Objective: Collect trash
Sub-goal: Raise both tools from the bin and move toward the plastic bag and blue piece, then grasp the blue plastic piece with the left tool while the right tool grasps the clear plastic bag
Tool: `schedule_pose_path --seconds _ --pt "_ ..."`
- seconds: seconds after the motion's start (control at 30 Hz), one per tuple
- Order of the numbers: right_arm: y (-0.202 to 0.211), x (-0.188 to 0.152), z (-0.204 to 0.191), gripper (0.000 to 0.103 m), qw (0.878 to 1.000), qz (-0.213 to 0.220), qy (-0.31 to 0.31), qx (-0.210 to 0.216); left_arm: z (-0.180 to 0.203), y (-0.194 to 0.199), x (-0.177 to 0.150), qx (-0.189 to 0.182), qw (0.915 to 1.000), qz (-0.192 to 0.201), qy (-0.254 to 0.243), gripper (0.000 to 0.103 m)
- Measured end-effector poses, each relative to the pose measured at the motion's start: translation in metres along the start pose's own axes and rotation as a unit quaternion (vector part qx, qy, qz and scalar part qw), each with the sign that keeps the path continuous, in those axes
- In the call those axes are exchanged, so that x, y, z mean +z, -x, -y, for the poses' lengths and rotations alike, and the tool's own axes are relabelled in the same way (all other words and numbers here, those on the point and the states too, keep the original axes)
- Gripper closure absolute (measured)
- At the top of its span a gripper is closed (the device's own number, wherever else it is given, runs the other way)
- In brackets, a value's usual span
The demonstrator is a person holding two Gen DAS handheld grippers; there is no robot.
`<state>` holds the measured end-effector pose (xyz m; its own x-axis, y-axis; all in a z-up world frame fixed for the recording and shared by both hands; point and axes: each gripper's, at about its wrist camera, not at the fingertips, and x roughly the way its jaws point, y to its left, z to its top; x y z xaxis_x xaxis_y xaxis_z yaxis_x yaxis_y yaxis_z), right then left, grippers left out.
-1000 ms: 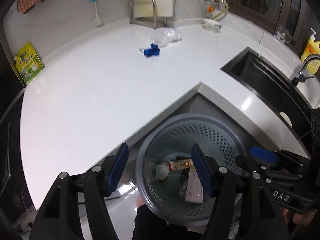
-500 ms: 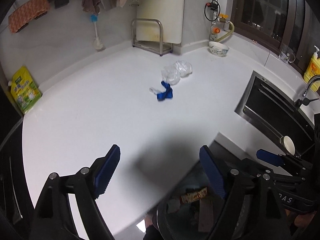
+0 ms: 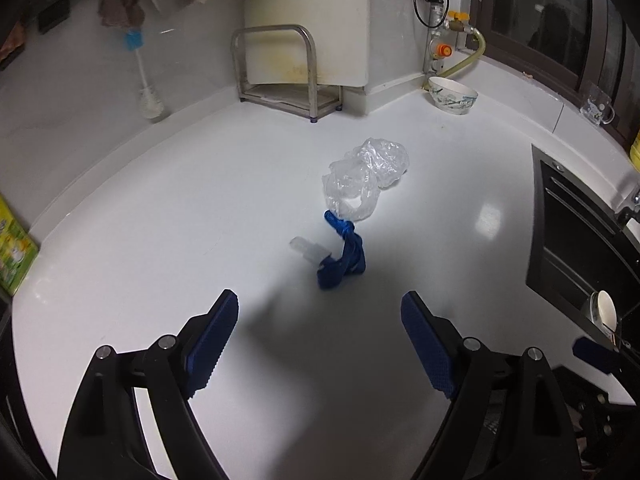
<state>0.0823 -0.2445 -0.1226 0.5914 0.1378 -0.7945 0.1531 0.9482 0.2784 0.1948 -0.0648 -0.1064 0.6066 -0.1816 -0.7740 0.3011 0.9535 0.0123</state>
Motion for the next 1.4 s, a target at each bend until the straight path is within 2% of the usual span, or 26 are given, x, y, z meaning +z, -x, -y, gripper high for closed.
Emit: schedule_pose_path --seconds 0.13,0.3,0.4,0.57,0.63,0.7,0.97,1.2,1.4 --pt "-0.011 0.0 0.012 0.041 1.0 -0.003 -0.029 -0.011 0.002 -0.043 0.01 0.005 0.9997 -0.023 -0.008 0.021" --pt "-0.019 0.003 0.02 0.041 0.998 -0.001 -0.05 -0.025 0.003 -0.07 0.021 0.001 0.9995 -0.03 -0.008 0.021" --pt "-0.025 0.009 0.023 0.041 0.998 0.0 -0.062 -0.031 0.003 -0.08 0.023 -0.002 0.9993 -0.037 -0.012 0.025" --pt "-0.034 0.023 0.022 0.041 0.997 0.003 -0.063 -0.039 0.002 -0.086 0.022 -0.016 0.9992 -0.036 -0.009 0.042" --pt "-0.037 0.03 0.019 0.041 0.997 0.007 -0.062 -0.041 0.003 -0.084 0.023 -0.022 0.9992 -0.031 -0.015 0.064" --pt "-0.042 0.038 0.015 0.041 0.997 0.009 -0.059 -0.041 0.002 -0.084 0.024 -0.032 0.9988 -0.032 -0.019 0.08" --pt "-0.066 0.072 -0.013 0.041 0.999 0.01 -0.037 -0.024 -0.027 -0.077 0.026 -0.059 0.9975 -0.039 -0.004 0.081" --pt "-0.092 0.11 -0.048 0.041 1.0 0.01 -0.013 0.0 -0.058 -0.065 0.031 -0.03 0.9993 -0.024 -0.005 0.081" --pt "-0.121 0.14 -0.065 0.041 0.998 -0.001 -0.054 0.021 -0.085 -0.063 0.034 -0.015 0.9995 -0.027 0.003 0.081"
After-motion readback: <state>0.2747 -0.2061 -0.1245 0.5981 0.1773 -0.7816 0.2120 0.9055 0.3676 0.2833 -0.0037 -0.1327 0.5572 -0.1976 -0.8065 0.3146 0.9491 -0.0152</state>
